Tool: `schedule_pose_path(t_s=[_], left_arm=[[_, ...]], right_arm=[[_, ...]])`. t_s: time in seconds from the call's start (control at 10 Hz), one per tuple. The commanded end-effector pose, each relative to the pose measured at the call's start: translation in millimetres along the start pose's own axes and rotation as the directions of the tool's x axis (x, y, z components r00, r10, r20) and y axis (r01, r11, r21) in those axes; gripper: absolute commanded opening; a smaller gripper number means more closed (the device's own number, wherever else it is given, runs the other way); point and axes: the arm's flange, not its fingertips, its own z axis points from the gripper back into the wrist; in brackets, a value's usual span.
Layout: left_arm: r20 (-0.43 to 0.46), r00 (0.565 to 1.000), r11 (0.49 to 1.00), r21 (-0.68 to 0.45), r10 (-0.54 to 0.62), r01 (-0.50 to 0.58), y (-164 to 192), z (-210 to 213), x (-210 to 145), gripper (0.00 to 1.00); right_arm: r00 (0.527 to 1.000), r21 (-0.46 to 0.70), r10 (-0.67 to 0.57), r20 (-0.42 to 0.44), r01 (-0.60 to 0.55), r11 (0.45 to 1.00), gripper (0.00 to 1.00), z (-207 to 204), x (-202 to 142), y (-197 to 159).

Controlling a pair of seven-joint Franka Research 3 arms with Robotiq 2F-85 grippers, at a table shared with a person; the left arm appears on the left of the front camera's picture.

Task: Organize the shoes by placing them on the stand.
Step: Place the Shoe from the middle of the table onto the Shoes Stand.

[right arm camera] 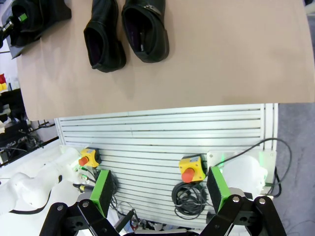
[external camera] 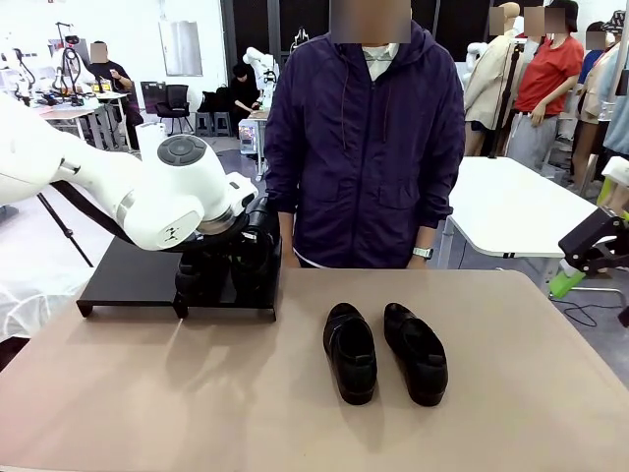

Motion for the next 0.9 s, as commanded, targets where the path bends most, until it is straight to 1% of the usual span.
schedule_pose_path(t_s=[0.0, 0.2, 0.3, 0.4, 0.5, 0.7, 0.8], left_arm=[[-0.004, 0.999, 0.999, 0.018, 0.036, -0.036, -3.3, 0.1, 6.3, 0.00], [-0.024, 0.999, 0.998, 0.041, 0.040, -0.039, -1.9, -3.7, 6.0, 0.00], [-0.030, 0.999, 0.999, 0.038, 0.037, -0.036, -2.1, -4.2, 6.1, 0.16], [-0.022, 0.999, 0.999, 0.035, 0.037, -0.036, -2.3, -3.5, 6.8, 0.73], [-0.023, 0.999, 0.999, 0.027, 0.029, -0.028, -2.6, -1.6, 6.9, 1.00], [-0.001, 1.000, 0.999, 0.023, 0.022, -0.022, -2.8, 7.8, 8.3, 1.00], [0.015, 1.000, 1.000, 0.007, 0.002, -0.002, -4.2, 18.6, 9.6, 1.00]], right_arm=[[1.000, 0.022, 0.011, -0.008, -0.011, 1.000, 1.00, 2.3, 1.6, 1.3], [1.000, 0.022, 0.011, -0.008, -0.011, 1.000, 1.00, 2.3, 1.6, 1.3], [1.000, 0.022, 0.011, -0.008, -0.011, 1.000, 1.00, 2.3, 1.6, 1.3], [1.000, 0.022, 0.011, -0.008, -0.011, 1.000, 1.00, 2.3, 1.6, 1.3], [1.000, 0.022, 0.011, -0.008, -0.011, 1.000, 1.00, 2.3, 1.6, 1.3], [1.000, 0.022, 0.011, -0.008, -0.011, 1.000, 1.00, 2.3, 1.6, 1.3], [1.000, 0.022, 0.011, -0.008, -0.011, 1.000, 1.00, 2.3, 1.6, 1.3]])
